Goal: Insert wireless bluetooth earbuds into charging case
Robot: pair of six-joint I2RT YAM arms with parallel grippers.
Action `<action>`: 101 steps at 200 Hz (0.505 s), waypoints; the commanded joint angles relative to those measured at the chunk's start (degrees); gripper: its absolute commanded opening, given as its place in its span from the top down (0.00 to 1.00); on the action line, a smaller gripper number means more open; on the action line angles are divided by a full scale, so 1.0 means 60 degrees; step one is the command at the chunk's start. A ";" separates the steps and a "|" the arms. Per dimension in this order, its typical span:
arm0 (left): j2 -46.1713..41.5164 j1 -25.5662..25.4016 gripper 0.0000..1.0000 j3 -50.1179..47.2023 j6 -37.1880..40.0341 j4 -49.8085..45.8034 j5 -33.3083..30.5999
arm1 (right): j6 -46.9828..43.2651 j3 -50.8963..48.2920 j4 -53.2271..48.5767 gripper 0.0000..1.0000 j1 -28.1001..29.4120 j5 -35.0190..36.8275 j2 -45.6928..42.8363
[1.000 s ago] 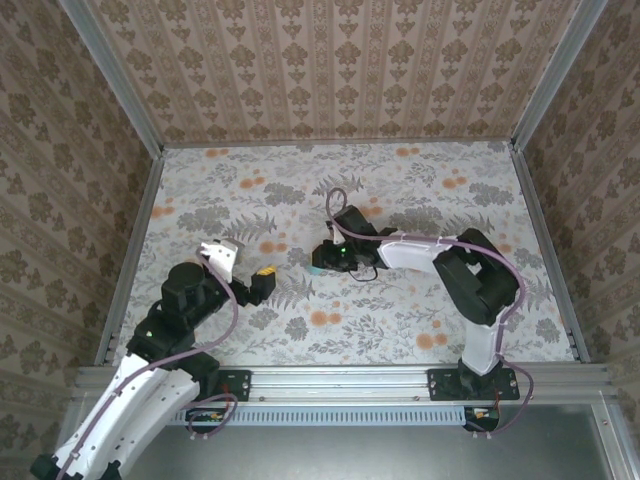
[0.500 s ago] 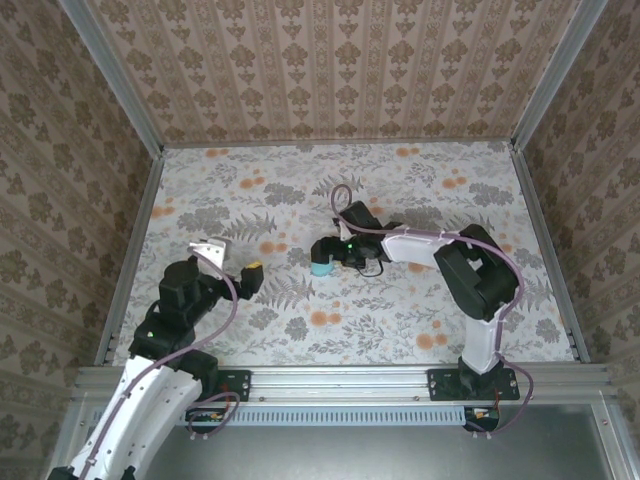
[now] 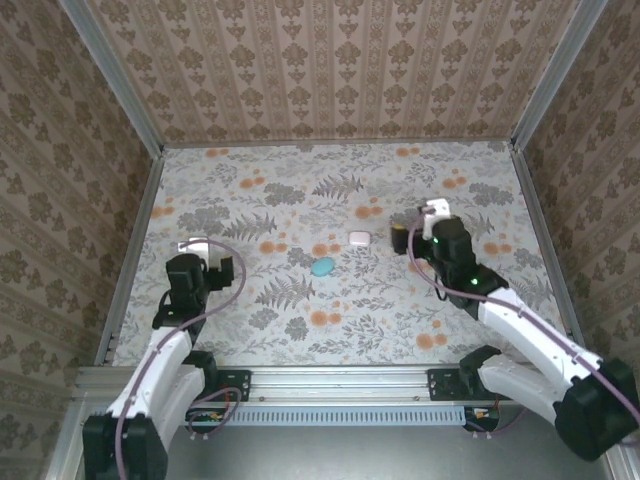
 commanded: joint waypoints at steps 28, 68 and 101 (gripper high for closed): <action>0.2837 0.0870 0.00 -0.0336 0.0501 0.5258 0.1609 | -0.0988 -0.2629 0.5131 0.00 -0.1965 0.0055 0.0610; 0.6005 0.1001 0.00 0.0546 0.0643 0.7905 0.2443 | -0.0858 -0.2860 0.9194 0.00 -0.2678 -0.0689 0.3812; 0.7204 0.1038 0.00 0.1288 0.0716 0.7474 0.2721 | -0.0482 -0.2152 0.9763 0.00 -0.2977 -0.0456 0.5834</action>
